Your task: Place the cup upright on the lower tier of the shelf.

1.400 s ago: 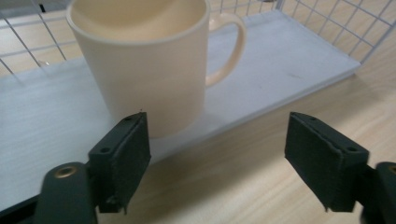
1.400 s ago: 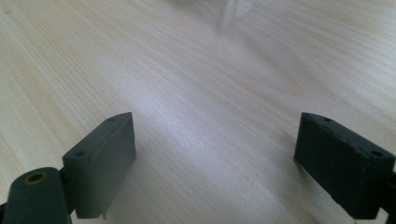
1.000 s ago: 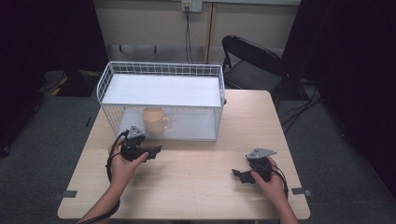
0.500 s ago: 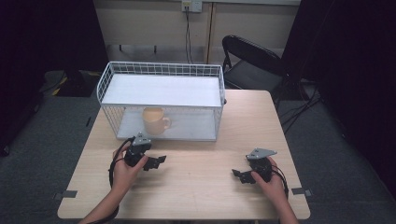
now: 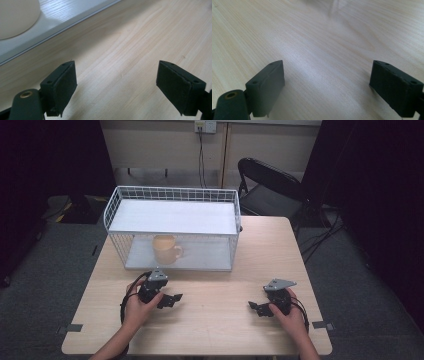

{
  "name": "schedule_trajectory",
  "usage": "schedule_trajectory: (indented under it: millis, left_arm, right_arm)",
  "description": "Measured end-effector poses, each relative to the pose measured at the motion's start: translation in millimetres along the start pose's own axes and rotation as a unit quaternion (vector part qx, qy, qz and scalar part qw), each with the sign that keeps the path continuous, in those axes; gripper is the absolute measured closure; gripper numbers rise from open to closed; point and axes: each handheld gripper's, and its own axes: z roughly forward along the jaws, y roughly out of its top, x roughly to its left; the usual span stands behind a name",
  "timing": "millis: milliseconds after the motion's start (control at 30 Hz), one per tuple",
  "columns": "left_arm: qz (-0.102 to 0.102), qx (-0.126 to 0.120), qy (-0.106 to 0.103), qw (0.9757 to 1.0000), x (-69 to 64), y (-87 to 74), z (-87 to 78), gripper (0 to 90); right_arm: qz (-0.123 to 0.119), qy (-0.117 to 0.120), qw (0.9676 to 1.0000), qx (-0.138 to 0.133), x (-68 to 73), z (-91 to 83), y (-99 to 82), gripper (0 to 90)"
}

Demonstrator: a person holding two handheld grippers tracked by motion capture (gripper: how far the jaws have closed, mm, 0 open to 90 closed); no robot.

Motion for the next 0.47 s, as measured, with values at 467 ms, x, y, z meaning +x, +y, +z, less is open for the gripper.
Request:
schedule_trajectory:
  millis: [467]
  left_arm:
    - [0.026, 0.016, -0.003, 0.9995, -0.9, -7.1, 3.1, 16.3]
  right_arm:
    - [-0.001, 0.004, 1.0000, 0.001, -0.7, 0.4, 0.3, 11.3]
